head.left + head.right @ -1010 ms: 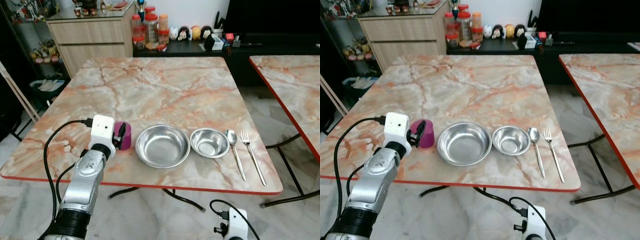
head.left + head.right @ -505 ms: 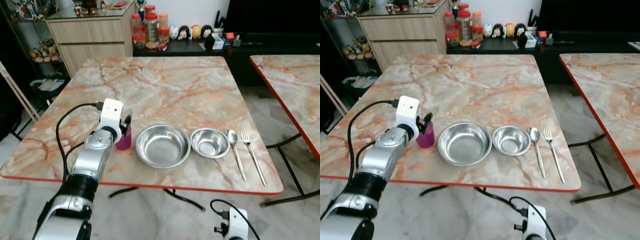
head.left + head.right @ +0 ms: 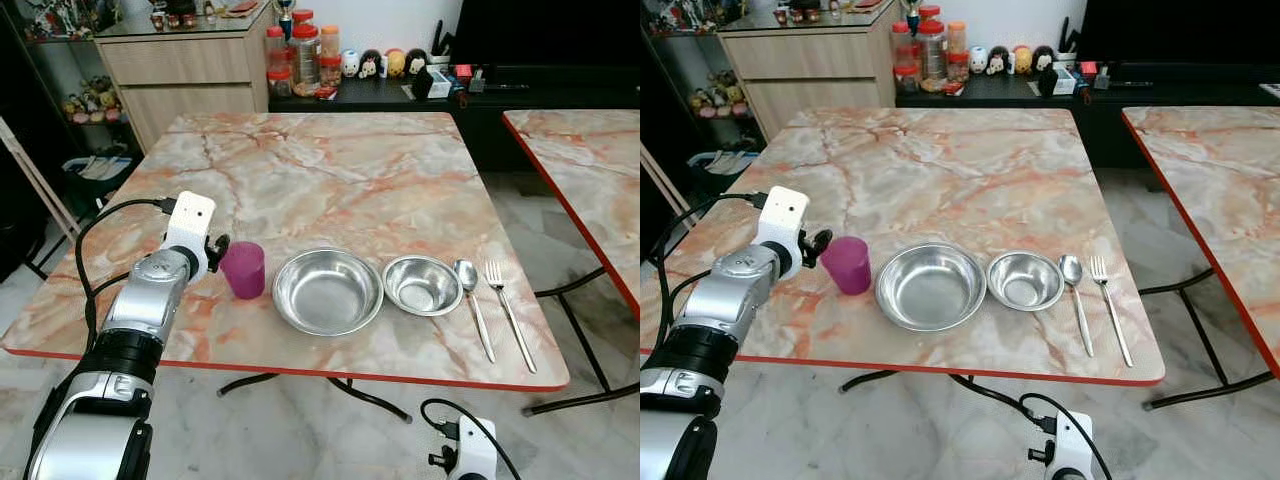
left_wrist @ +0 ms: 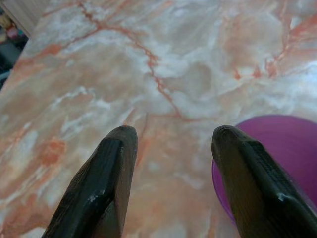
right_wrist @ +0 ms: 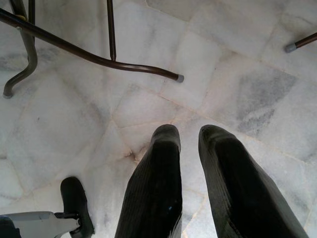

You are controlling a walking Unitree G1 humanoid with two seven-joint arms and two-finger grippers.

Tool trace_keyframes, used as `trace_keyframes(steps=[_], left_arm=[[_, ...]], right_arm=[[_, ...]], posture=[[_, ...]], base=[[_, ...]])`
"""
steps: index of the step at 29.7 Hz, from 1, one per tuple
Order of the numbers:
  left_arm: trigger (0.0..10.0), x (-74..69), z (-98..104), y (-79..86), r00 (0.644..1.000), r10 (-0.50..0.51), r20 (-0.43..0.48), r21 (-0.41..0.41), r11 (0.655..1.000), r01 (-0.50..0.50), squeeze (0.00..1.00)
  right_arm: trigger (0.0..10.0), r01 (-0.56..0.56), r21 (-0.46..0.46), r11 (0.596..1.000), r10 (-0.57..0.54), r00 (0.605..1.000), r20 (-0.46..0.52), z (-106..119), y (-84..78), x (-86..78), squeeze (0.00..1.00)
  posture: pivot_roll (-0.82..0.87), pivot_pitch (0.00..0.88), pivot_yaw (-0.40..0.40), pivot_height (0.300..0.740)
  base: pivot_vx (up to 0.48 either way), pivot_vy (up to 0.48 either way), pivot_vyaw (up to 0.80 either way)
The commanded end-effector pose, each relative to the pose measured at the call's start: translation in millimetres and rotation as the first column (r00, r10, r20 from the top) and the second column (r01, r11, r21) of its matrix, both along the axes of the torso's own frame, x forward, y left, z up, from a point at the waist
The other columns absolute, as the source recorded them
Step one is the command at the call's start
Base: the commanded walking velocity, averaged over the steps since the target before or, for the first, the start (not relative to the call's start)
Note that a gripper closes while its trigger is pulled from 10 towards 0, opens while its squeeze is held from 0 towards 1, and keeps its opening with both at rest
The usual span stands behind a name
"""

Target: Setting the table

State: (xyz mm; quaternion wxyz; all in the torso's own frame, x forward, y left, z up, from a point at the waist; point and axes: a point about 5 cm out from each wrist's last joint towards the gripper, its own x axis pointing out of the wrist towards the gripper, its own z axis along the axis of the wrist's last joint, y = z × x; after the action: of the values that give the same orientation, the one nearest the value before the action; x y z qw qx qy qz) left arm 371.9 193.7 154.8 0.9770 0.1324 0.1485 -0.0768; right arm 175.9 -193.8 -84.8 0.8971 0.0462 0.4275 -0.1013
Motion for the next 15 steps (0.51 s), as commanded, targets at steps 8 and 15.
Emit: trace_keyframes(steps=[8,15], left_arm=[[10.0,-2.1,-7.4,0.4,0.995,-0.055,-0.079,0.044,0.997,0.058,0.0],[10.0,-1.3,-4.0,-3.1,0.988,-0.114,-0.104,0.085,0.989,0.123,0.0]], right_arm=[[10.0,0.009,0.006,1.0,-0.009,1.0,0.001,0.4,0.5,1.3,0.0],[10.0,0.009,0.01,1.0,-0.009,1.0,-0.003,-0.5,2.3,-0.1,0.0]], posture=[[0.0,0.0,0.039,0.74],[0.0,0.0,0.042,0.74]], base=[[0.0,0.0,0.0],[0.0,0.0,0.0]])
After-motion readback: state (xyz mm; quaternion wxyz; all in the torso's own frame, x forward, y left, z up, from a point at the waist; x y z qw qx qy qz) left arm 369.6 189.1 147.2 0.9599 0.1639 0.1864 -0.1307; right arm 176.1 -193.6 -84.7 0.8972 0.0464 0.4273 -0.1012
